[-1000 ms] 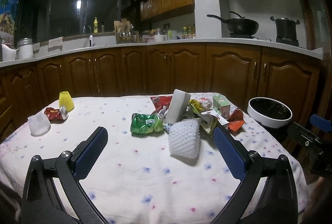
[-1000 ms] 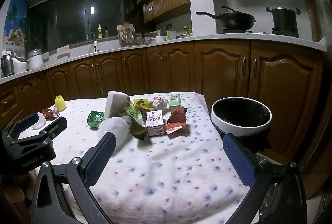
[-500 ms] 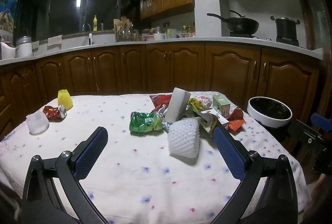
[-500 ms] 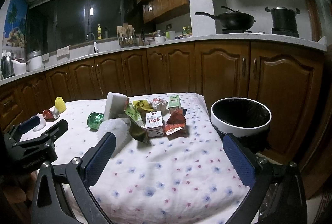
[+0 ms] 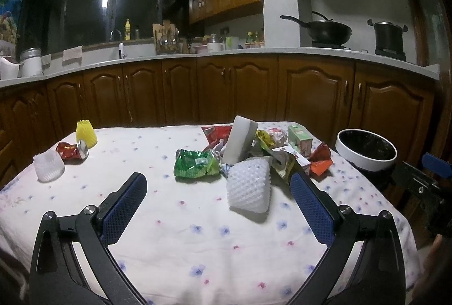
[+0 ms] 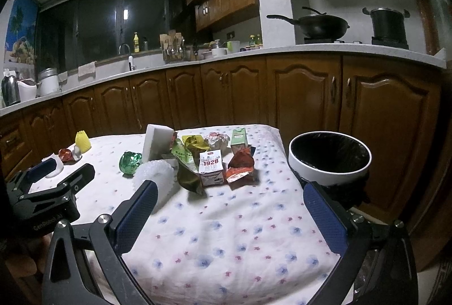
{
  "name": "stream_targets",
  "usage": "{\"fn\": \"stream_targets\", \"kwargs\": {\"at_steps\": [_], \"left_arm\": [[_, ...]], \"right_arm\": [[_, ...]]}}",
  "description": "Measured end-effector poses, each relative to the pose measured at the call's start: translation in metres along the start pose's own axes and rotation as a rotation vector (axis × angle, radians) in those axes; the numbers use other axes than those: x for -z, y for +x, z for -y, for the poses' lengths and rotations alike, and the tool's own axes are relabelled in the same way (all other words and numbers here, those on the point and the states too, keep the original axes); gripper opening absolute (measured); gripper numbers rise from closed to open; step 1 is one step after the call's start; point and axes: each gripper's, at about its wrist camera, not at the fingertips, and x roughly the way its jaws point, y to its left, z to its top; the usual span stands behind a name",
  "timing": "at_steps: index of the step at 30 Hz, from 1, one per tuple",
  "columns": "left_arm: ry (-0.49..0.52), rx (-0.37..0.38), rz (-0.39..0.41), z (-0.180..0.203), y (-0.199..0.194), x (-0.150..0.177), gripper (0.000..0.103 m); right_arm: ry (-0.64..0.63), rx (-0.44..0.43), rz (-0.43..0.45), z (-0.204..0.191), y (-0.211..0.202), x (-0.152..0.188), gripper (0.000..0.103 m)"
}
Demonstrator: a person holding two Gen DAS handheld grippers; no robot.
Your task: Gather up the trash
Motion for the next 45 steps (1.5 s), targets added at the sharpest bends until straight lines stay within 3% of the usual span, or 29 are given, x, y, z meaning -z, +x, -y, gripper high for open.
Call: {"fn": "stream_targets", "kwargs": {"at_steps": [12, 21, 24, 26, 32, 37, 39, 42, 44, 45], "left_arm": [[0.033, 0.076, -0.146, 0.006, 0.037, 0.002, 0.103], [0.045, 0.106, -0.25, 0.011, 0.085, -0.004, 0.103], [0.041, 0.115, -0.271, 0.01, 0.099, -0.008, 0.102], [0.04, 0.122, -0.283, 0.01, 0.107, -0.01, 0.099], [0.041, 0.155, -0.34, 0.015, 0.132, -0.009, 0.086], [0.026, 0.197, -0.411, 0.017, 0.15, 0.003, 0.057], [0.007, 0.216, -0.437, 0.016, 0.155, 0.007, 0.05], [-0.009, 0.243, -0.431, 0.016, 0.153, 0.008, 0.043], [-0.001, 0.257, -0.422, 0.017, 0.147, 0.007, 0.038], [0.005, 0.265, -0.419, 0.018, 0.144, 0.007, 0.035]], "right_arm": [[0.029, -0.045, -0.077, 0.007, 0.024, -0.005, 0.103], [0.072, -0.099, -0.188, 0.015, 0.071, -0.014, 0.102], [0.091, -0.103, -0.227, 0.02, 0.092, -0.017, 0.095], [0.099, -0.113, -0.253, 0.022, 0.107, -0.02, 0.084], [0.145, -0.13, -0.326, 0.033, 0.154, -0.029, 0.075], [0.142, -0.126, -0.395, 0.037, 0.192, -0.027, 0.073], [0.155, -0.132, -0.427, 0.041, 0.205, -0.022, 0.067], [0.185, -0.15, -0.457, 0.046, 0.217, -0.017, 0.048], [0.196, -0.144, -0.467, 0.049, 0.22, -0.014, 0.02], [0.203, -0.144, -0.468, 0.051, 0.221, -0.013, 0.016]]}}
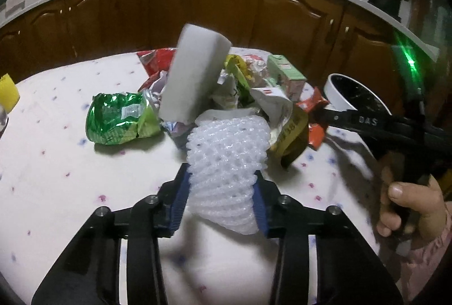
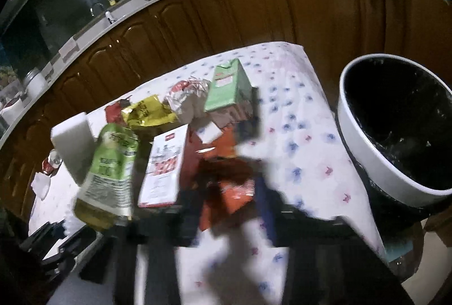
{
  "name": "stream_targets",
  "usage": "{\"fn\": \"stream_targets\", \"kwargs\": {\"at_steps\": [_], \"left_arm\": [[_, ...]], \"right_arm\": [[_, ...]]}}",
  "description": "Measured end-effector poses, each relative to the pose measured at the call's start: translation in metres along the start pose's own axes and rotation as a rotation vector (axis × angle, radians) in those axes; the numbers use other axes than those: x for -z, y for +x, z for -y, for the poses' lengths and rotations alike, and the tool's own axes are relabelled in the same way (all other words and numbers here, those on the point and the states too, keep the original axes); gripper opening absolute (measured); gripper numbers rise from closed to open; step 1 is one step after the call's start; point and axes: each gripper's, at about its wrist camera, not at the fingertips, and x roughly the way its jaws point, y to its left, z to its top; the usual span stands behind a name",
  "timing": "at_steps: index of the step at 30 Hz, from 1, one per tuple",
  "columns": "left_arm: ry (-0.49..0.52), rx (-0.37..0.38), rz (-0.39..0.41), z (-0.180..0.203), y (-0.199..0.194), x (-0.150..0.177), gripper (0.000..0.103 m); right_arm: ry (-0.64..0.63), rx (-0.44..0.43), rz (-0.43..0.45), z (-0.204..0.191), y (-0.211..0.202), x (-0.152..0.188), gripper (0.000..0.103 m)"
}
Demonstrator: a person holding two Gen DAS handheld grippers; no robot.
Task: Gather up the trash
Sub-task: 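Grasp the white foam mesh sleeve with left tool while right tool grasps orange wrapper, then carry both items over the black bin and open both tools to drop them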
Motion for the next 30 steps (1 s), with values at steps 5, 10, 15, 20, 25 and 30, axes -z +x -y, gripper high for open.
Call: {"fn": "stream_targets", "kwargs": {"at_steps": [5, 10, 15, 20, 25, 30], "left_arm": [[0.004, 0.043, 0.018, 0.007, -0.02, 0.001, 0.028], [0.036, 0.095, 0.069, 0.02, -0.042, -0.011, 0.028], [0.081, 0.137, 0.098, 0.045, -0.046, -0.026, 0.028], [0.103, 0.172, 0.093, 0.065, -0.038, -0.039, 0.028], [0.131, 0.196, 0.084, 0.088, -0.024, -0.05, 0.028], [0.16, 0.216, 0.066, 0.113, -0.008, -0.061, 0.028]], "right_arm": [[0.008, -0.024, 0.037, 0.004, -0.012, 0.004, 0.005], [-0.005, -0.024, 0.072, 0.007, -0.036, 0.009, 0.003], [0.01, -0.014, 0.099, 0.017, -0.057, 0.014, 0.003], [0.032, 0.008, 0.131, 0.029, -0.077, 0.013, 0.003], [0.065, 0.041, 0.169, 0.049, -0.096, 0.01, 0.003], [0.093, 0.081, 0.194, 0.071, -0.108, 0.005, 0.003]]}}
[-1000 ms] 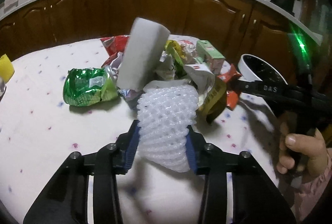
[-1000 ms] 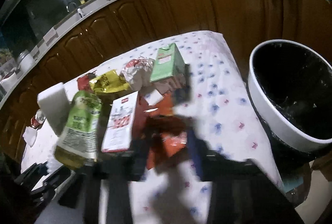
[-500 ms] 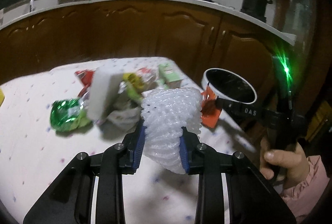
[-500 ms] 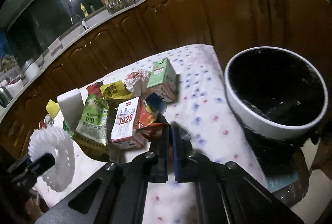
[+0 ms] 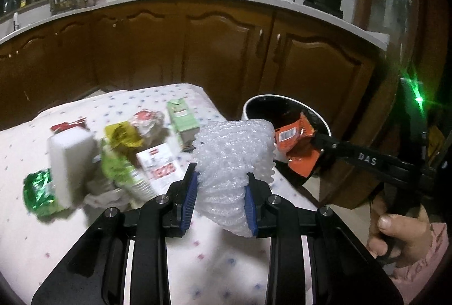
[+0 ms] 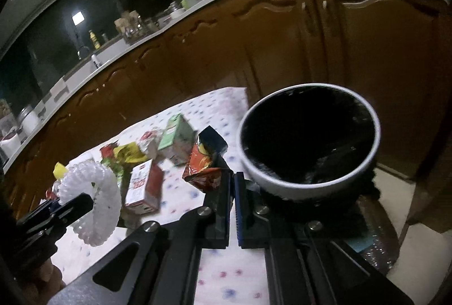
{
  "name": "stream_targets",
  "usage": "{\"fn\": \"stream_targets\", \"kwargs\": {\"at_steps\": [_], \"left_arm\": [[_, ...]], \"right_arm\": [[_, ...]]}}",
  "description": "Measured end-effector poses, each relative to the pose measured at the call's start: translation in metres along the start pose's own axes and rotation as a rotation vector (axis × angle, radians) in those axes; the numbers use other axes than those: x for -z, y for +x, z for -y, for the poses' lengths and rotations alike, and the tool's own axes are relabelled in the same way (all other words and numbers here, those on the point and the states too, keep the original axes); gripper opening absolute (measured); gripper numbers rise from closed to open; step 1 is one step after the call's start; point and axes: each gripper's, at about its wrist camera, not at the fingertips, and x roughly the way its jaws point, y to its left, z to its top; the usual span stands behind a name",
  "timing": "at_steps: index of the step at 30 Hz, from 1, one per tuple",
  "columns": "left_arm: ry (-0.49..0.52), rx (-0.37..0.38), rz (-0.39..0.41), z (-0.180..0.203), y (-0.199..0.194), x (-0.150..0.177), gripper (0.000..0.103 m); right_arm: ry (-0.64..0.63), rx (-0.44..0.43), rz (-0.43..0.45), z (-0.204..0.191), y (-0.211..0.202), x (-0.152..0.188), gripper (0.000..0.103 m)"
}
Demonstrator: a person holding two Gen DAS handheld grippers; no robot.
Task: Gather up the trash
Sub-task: 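Carry both items over the black bin and open both tools to drop them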
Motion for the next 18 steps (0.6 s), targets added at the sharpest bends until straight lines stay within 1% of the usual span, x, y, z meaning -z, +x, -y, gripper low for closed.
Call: {"fn": "stream_targets", "kwargs": {"at_steps": [7, 9, 13, 16, 18], "left_arm": [[0.06, 0.03, -0.032, 0.033, 0.037, -0.025, 0.028], [0.054, 0.043, -0.059, 0.04, 0.052, -0.034, 0.028], [0.059, 0.05, -0.079, 0.057, 0.079, -0.053, 0.028], [0.078, 0.051, -0.11, 0.071, 0.106, -0.068, 0.028], [0.09, 0.05, -0.152, 0.079, 0.13, -0.077, 0.028]], "right_arm": [[0.029, 0.05, 0.039, 0.026, -0.008, -0.015, 0.003], [0.035, 0.069, 0.044, 0.035, -0.007, -0.021, 0.003], [0.046, 0.105, 0.042, 0.054, 0.0, -0.032, 0.003], [0.056, 0.129, 0.034, 0.069, 0.008, -0.042, 0.003], [0.064, 0.133, 0.023, 0.078, 0.012, -0.047, 0.003]]}}
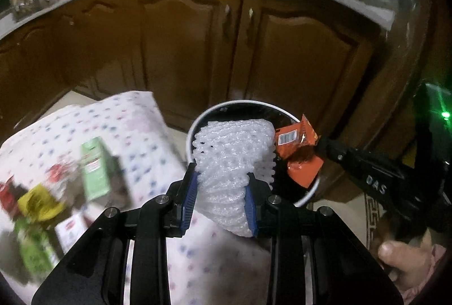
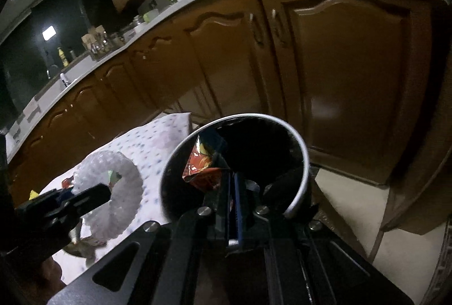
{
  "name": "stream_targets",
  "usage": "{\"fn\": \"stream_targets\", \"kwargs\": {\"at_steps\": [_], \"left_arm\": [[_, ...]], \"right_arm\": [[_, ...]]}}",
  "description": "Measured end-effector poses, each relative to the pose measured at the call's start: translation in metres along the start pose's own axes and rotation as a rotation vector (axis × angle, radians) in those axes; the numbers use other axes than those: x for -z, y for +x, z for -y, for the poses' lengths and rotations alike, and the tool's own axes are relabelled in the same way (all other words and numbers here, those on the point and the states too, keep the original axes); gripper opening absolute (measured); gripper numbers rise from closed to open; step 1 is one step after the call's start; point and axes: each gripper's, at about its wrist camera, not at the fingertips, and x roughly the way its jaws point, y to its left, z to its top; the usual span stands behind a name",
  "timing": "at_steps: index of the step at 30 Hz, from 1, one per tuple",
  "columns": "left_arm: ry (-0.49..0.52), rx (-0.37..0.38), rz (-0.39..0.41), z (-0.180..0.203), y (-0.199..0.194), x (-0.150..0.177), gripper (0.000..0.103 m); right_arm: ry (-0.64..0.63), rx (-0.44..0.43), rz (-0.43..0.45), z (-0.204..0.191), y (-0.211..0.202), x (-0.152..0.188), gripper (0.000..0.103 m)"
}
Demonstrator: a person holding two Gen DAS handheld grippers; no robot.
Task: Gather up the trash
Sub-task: 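Carry both items over the black bin and open both tools to drop them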
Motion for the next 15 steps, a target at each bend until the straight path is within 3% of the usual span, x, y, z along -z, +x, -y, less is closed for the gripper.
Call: {"fn": "stream_targets", "kwargs": {"at_steps": [6, 10, 12, 13, 15], "left_arm": [[-0.012, 0.006, -0.078, 0.005, 0.05, -0.021, 0.029], [0.013, -0.041, -0.106, 0.015, 0.063, -0.019, 0.046], [0.01, -0.03, -0.114, 0.016, 0.066, -0.016, 0.052], [0.009, -0.028, -0.115, 0.016, 0.065, -0.016, 0.059], [0.016, -0.041, -0.1, 0.018, 0.061, -0.013, 0.061]], "right_arm": [[-0.002, 0.016, -0.035, 0.014, 0.019, -0.011, 0.003], [-0.001, 0.027, -0.079, 0.021, 0.034, -0.014, 0.01], [0.011, 0.028, -0.109, 0.024, 0.042, -0.014, 0.014], [0.014, 0.032, -0.109, 0.025, 0.043, -0.013, 0.018], [0.019, 0.034, -0.105, 0.027, 0.041, -0.012, 0.028]]}}
